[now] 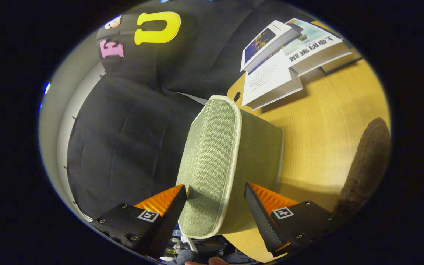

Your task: Open the storage box then place both shoes into the box .Put the left shoe in first, then the right shoe, with the right side of both shoes facing outward in a uniform manner.

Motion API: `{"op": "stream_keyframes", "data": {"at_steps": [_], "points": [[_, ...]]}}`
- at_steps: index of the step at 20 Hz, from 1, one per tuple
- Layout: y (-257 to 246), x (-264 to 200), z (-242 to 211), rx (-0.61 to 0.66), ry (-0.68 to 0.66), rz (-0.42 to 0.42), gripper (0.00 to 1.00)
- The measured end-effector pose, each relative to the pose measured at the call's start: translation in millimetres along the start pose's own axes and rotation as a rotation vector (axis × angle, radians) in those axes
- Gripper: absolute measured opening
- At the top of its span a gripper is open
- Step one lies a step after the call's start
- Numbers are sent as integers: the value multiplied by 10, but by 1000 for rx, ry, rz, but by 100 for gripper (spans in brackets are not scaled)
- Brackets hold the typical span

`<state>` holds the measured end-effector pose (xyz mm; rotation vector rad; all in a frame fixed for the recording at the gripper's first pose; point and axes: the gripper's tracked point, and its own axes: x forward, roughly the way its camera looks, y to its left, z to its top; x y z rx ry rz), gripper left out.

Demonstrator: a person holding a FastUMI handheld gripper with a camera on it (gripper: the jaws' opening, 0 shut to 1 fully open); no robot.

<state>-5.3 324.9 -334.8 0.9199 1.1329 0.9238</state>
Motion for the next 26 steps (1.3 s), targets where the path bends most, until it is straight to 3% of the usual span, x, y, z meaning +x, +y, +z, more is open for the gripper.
{"op": "stream_keyframes", "data": {"at_steps": [3, 4, 5, 6, 9, 12, 13, 26], "points": [[42, 57, 9, 63, 7, 37, 95], [65, 58, 5, 91, 18, 36, 83], [94, 51, 1, 105, 19, 33, 77], [101, 47, 6, 98, 24, 31, 63], [125, -14, 67, 111, 8, 40, 58], [223, -59, 219, 162, -31, 72, 17], [267, -115, 226, 147, -29, 78, 12], [1314, -119, 426, -55, -17, 94, 10]]}}
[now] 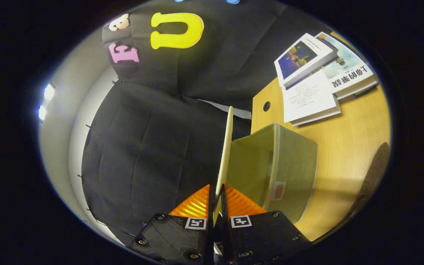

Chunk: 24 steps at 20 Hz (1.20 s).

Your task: Open the storage box then place both shoes into the box .Put the left shoe in first, then the right shoe, with the right side of both shoes facing outward in a uniform manner.

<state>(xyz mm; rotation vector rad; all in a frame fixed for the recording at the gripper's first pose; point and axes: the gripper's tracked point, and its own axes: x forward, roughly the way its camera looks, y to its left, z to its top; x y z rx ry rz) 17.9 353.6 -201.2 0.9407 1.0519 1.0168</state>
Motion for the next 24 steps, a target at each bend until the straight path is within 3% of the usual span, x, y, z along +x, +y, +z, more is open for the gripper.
{"op": "stream_keyframes", "data": {"at_steps": [5, 14, 18, 24], "points": [[428, 242, -8, -131, 23, -9, 10], [1073, 850, -71, -206, 73, 24, 14], [1197, 1248, -214, -262, 101, 22, 16], [1195, 1610, -367, -248, 141, 2, 16]]}}
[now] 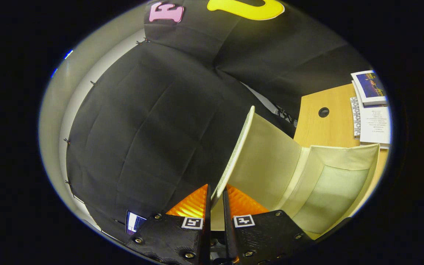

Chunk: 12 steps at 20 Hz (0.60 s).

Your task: Open the storage box then place both shoes into the box .Put the left shoe in first, then the right shoe, with the right side of both shoes facing outward in a uniform manner.

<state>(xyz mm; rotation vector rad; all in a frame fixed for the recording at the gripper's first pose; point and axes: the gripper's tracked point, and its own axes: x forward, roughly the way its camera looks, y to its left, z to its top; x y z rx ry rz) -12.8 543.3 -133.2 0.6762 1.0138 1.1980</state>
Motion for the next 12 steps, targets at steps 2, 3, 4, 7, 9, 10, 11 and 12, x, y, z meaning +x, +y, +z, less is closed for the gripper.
{"op": "stream_keyframes", "data": {"at_steps": [2, 3, 4, 7, 9, 10, 11, 12], "points": [[41, 112, 0, -20, 13, -3, 20], [58, 143, -4, -36, 16, -2, 24], [81, 165, 15, -48, 15, 1, 30], [97, 164, 11, -68, 20, -14, 51], [110, 58, 17, -88, 8, -26, 71], [83, -31, 37, -103, 0, -38, 82], [55, -90, 44, -122, -15, -51, 88], [9, -202, 86, -141, -36, -67, 93]]}}
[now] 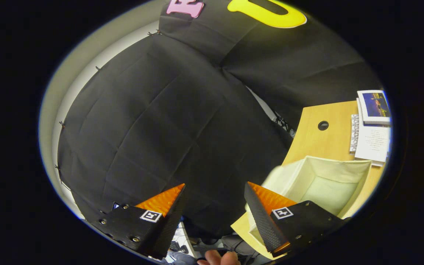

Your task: Open the storage box then place both shoes into the box .Put the left shoe in first, then the right shoe, with the right side of both shoes facing outward in a uniform manner.

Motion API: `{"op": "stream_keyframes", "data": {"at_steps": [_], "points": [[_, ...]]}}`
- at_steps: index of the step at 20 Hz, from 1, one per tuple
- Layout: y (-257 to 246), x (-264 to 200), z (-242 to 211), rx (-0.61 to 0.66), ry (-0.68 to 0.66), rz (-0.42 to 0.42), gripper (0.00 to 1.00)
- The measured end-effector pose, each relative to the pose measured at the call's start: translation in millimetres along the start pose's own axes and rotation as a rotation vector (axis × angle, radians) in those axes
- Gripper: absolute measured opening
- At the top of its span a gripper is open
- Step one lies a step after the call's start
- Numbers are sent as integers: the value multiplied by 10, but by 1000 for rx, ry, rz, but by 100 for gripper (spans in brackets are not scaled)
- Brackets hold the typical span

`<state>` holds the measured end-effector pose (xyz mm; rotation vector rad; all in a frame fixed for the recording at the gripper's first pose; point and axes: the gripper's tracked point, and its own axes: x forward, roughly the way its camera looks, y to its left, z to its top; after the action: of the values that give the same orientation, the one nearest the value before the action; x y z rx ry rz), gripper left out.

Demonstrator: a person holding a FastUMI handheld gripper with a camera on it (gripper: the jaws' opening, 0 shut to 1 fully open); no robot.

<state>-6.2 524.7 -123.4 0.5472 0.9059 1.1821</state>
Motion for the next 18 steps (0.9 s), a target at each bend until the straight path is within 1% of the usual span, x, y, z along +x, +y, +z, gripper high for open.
{"op": "stream_keyframes", "data": {"at_steps": [3, 7, 9, 14, 18], "points": [[-188, -433, 86, -44, -68, -72, 93], [-608, -1228, 169, -93, -217, -227, 93], [-757, -1570, 117, -88, -256, -278, 93], [-995, -2436, 197, -111, -376, -406, 93], [-1187, -2983, 244, -179, -458, -539, 93]]}}
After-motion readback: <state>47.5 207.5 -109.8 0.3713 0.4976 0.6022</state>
